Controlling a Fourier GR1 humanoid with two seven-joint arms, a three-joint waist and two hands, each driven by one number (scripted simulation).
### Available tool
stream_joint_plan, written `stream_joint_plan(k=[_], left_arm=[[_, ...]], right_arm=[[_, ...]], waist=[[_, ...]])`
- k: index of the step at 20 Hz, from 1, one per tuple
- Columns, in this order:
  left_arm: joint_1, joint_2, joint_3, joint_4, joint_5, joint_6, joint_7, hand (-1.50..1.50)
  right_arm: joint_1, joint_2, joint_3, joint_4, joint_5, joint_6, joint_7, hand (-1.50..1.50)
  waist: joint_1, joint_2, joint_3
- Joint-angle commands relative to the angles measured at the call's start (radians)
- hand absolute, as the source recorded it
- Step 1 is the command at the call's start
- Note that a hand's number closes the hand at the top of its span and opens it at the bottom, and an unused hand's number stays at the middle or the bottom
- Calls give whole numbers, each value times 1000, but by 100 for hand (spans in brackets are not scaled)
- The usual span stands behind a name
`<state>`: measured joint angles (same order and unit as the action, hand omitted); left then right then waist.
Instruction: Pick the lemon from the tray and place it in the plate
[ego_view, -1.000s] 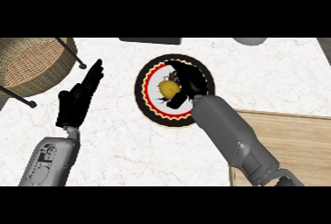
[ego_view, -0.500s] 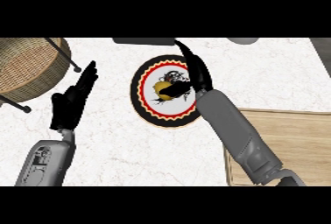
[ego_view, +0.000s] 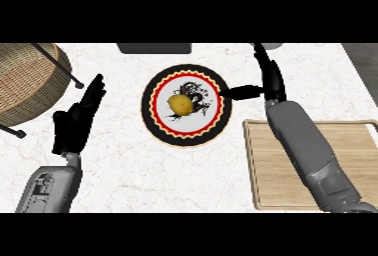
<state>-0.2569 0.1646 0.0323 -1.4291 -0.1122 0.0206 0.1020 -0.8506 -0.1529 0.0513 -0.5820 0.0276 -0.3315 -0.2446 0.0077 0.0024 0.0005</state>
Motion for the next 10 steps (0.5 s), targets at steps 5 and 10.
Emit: stream_joint_plan(k=[5, 10], left_arm=[[0, -9, 4, 61, -31, 10, -61, 0], [-5, -6, 6, 11, -11, -13, -4, 0]], right_arm=[[96, -163, -71, -9, -38, 213, -93, -150], [75, -235, -147, 168, -45, 286, -261, -150]], waist=[[-7, -1, 0], [9, 5, 1]])
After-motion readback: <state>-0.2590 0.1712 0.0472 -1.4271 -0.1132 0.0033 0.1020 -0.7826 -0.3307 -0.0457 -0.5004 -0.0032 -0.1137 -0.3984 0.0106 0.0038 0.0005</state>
